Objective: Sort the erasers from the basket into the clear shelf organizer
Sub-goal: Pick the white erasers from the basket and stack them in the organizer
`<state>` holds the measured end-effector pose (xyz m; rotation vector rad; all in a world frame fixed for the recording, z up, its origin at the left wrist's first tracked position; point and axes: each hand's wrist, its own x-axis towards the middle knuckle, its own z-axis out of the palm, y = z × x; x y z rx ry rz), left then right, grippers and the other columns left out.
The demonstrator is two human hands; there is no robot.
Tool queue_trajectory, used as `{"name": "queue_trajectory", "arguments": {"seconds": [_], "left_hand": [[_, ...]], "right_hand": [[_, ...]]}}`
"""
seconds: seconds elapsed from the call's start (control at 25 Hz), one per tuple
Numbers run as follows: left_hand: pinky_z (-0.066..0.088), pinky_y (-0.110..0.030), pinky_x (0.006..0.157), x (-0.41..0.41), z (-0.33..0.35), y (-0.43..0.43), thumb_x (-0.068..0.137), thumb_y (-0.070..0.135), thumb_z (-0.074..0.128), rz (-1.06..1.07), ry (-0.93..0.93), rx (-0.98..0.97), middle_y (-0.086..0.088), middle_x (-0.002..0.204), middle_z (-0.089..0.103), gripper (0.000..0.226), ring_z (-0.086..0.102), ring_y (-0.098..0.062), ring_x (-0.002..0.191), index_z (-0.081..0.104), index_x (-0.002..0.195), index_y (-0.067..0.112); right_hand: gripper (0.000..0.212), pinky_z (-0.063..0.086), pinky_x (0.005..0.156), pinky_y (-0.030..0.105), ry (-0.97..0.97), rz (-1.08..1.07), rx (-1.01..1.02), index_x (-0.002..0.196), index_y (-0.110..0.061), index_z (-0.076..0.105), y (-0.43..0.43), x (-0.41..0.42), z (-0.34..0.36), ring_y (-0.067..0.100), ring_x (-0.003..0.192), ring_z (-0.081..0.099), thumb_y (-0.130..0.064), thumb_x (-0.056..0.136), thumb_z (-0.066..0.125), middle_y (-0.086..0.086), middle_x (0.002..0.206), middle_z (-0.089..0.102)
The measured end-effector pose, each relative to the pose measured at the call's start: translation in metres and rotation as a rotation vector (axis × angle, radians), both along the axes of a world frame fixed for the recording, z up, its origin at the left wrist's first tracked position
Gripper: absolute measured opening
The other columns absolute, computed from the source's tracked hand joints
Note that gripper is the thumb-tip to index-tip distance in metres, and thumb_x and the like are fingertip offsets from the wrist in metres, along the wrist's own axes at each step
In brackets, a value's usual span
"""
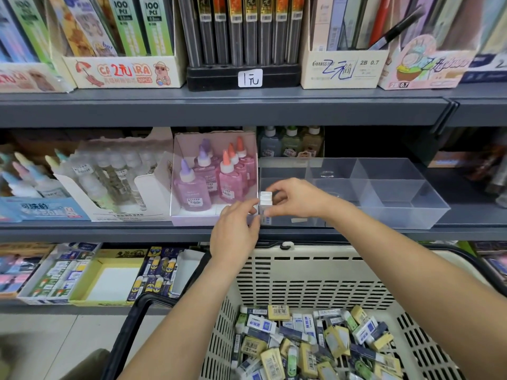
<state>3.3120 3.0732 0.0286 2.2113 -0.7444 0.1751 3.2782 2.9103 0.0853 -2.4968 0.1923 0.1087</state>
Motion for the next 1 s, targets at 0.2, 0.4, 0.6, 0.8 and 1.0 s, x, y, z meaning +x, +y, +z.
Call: {"name": "queue_trajectory", "arguments": {"seconds": [0.2,0.4,0.6,0.8,1.0], "left_hand": [[0.041,-0.028,0.066,0.003,-0.004,0.0,0.087,0.023,0.058,0.023,-0.001,-0.027,0.011,0.094,0.06,0.029,0.054,-0.014,0.092,0.058,0.114,0.034],[0.044,-0.03,0.076,-0.003,0.003,0.002,0.088,0.02,0.057,0.015,-0.01,0.013,0.005,0.104,0.06,0.032,0.053,-0.016,0.1,0.058,0.119,0.026],[0.045,-0.014,0.074,-0.035,0.018,0.019,0.085,0.018,0.06,-0.048,0.113,-0.325,0.015,0.087,0.054,0.021,0.053,0.001,0.081,0.059,0.101,0.033],[0.043,-0.007,0.067,-0.086,-0.003,0.022,0.083,0.028,0.06,-0.269,0.328,-0.086,0.015,0.077,0.059,0.013,0.054,0.008,0.071,0.055,0.086,0.039],[0.045,-0.02,0.075,-0.102,-0.058,0.003,0.087,0.017,0.058,-0.258,0.475,0.243,0.01,0.083,0.059,0.007,0.058,-0.009,0.083,0.057,0.087,0.024]], "right_hand": [[0.037,0.053,0.088,0.038,-0.05,0.011,-0.008,0.109,-0.021,0.063,0.001,0.002,-0.007,0.012,0.092,0.065,-0.037,0.077,0.073,-0.001,0.099,0.07],[0.063,0.047,0.098,0.036,-0.032,0.016,-0.078,0.132,-0.019,0.048,0.005,-0.008,0.002,0.017,0.11,0.059,-0.044,0.078,0.069,0.005,0.121,0.062],[0.055,0.035,0.092,0.008,-0.43,-0.116,-0.022,0.128,-0.023,0.051,0.011,-0.076,0.005,-0.003,0.107,0.052,-0.038,0.079,0.068,-0.011,0.115,0.06],[0.034,0.046,0.087,0.017,-0.265,-0.054,-0.052,0.116,-0.018,0.061,0.012,-0.157,-0.043,0.003,0.094,0.059,-0.033,0.085,0.063,-0.009,0.103,0.065],[0.024,0.049,0.086,0.035,0.198,0.004,-0.272,0.111,-0.017,0.06,0.004,-0.183,-0.117,0.019,0.1,0.06,-0.03,0.091,0.053,0.001,0.111,0.064]]}}
